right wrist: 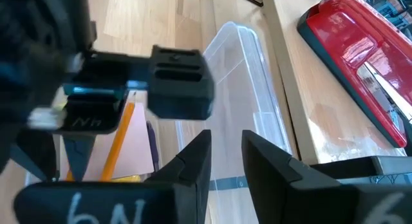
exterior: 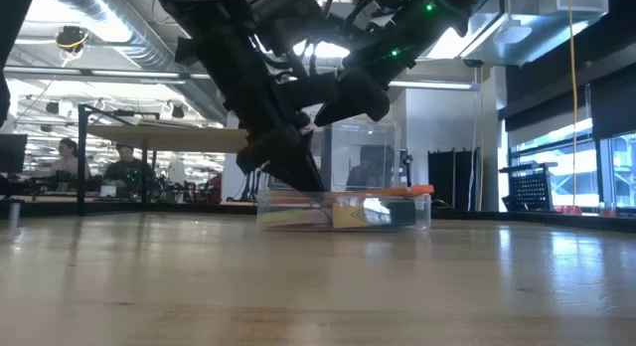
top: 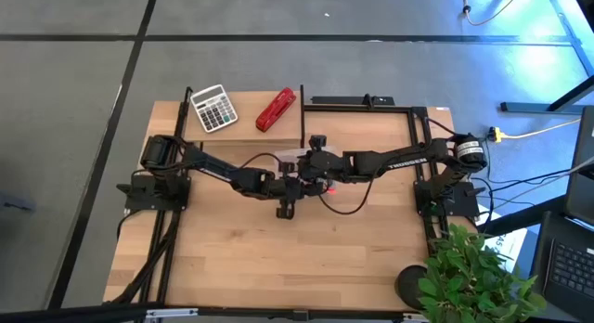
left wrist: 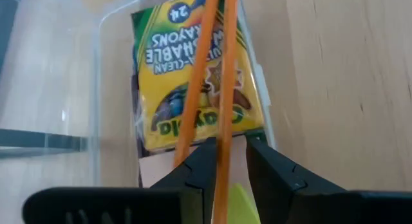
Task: Pack school essentials
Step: Put the orange pencil into the supply box
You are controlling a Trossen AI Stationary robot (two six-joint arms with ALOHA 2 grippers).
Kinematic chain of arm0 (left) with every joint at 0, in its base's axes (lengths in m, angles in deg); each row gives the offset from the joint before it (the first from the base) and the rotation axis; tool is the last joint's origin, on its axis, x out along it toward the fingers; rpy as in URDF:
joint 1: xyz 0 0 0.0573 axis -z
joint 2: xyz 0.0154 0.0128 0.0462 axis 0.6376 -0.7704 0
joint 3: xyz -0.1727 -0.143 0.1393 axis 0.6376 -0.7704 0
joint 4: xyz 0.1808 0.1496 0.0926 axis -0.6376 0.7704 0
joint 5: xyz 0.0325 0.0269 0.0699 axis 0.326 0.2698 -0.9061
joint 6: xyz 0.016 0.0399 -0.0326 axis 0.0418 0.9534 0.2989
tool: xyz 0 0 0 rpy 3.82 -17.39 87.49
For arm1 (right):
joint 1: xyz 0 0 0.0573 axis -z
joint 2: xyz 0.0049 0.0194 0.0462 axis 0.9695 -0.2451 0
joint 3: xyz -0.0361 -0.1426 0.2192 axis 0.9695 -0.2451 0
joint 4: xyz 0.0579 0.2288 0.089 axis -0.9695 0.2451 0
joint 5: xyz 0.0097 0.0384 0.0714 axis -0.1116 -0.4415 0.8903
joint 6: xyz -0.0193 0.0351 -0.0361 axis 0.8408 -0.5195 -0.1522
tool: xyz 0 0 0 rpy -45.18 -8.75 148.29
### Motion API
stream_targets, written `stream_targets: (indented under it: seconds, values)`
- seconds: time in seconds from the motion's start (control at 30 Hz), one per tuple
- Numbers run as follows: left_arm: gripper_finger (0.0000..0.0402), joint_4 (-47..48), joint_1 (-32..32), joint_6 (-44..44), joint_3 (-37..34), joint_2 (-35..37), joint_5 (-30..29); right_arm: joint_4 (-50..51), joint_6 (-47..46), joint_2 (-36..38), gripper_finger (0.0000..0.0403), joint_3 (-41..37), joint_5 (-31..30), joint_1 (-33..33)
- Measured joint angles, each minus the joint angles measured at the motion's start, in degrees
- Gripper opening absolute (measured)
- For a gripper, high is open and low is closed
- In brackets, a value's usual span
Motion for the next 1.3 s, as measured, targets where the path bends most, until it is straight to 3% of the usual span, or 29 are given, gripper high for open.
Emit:
stream_targets:
  seconds: [0.23, 0.67, 0.9, 1.17, 1.3]
  values:
    - [0.0078, -1.82, 0.21, 3.92, 0.0, -0.02, -4.2, -0.35, -0.14, 0.02, 0.009, 0.0, 0.04, 0.01]
    - [0.0078, -3.11, 0.05, 4.43, 0.09, -1.1, -1.78, 0.26, 0.0, 0.0, 0.009, -0.07, 0.14, 0.0]
    - [0.0078, -3.96, 0.1, 5.6, 0.09, -1.1, -7.2, 0.12, 0.02, 0.07, 0.009, -0.07, 0.21, 0.07]
    - [0.0078, -4.1, -0.2, 6.25, 0.09, -1.1, -6.93, 0.09, 0.01, 0.07, 0.009, -0.07, 0.44, 0.05]
    - [0.0078, -4.32, -1.32, 6.23, 0.09, -1.28, -3.72, 0.22, 0.05, 0.07, 0.009, -0.07, 0.39, 0.1]
